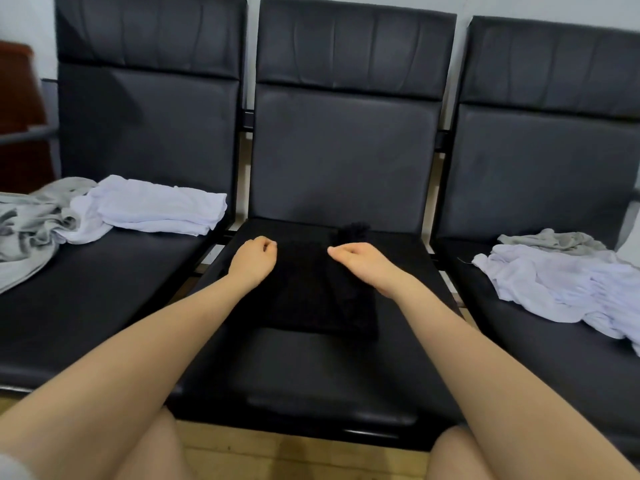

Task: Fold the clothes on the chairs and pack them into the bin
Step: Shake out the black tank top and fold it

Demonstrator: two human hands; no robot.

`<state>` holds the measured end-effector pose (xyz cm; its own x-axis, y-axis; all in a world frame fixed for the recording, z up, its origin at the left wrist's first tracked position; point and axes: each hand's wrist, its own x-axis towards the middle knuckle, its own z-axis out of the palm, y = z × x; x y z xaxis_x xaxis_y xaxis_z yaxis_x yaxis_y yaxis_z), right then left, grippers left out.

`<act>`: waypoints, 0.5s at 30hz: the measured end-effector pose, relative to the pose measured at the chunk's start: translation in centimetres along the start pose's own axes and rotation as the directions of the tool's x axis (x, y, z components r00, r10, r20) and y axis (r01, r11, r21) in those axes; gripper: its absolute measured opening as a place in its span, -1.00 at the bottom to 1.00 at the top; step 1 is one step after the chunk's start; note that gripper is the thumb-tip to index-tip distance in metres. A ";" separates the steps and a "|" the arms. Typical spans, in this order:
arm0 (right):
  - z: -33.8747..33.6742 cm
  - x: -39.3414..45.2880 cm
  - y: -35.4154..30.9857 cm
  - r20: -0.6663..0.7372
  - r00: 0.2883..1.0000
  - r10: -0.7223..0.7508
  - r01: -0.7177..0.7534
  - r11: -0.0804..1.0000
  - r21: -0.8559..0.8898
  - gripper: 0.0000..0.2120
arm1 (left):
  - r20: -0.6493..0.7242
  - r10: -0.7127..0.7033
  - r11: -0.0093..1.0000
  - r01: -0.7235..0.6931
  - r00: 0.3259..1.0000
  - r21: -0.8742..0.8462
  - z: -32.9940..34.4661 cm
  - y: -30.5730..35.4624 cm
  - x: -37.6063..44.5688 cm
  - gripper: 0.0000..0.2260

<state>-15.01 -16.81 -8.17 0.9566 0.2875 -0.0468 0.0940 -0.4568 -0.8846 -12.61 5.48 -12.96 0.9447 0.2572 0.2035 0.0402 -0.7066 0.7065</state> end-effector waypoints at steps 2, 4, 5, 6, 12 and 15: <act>1.2 0.1 -0.1 0.180 0.982 0.054 -0.055 0.999 0.000 -0.67 | 0.044 -0.019 0.985 0.026 0.999 -0.169 0.1 0.1 -0.7 -0.77; 1.0 0.6 0.2 0.065 0.997 0.051 -0.055 0.997 0.062 -0.66 | 0.093 -0.010 0.986 0.025 0.996 -0.165 0.6 0.2 -1.6 -0.79; 0.4 1.0 0.6 -0.057 0.996 0.062 -0.056 0.993 0.107 -0.67 | 0.116 -0.007 0.993 0.021 0.993 -0.117 0.9 0.2 -1.8 -0.77; -0.3 1.2 1.3 -0.174 0.981 0.091 -0.065 0.987 0.146 -0.69 | 0.134 -0.005 0.999 0.012 0.991 -0.052 1.2 0.4 -2.0 -0.72; -2.8 0.3 6.1 -0.310 0.884 0.351 -0.366 0.930 0.008 -0.64 | 0.200 -0.040 0.990 0.011 0.979 0.144 2.4 1.6 -2.3 -0.69; -2.1 0.2 5.7 -0.276 0.896 0.348 -0.389 0.915 -0.111 -0.51 | 0.211 -0.052 0.989 0.021 0.976 0.148 2.6 2.5 -2.2 -0.77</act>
<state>-13.75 -21.11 -12.21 0.9660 -0.1331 -0.2215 -0.2554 -0.6234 -0.7390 -13.77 1.43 -13.47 0.9887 0.1488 0.0186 0.1077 -0.7909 0.6024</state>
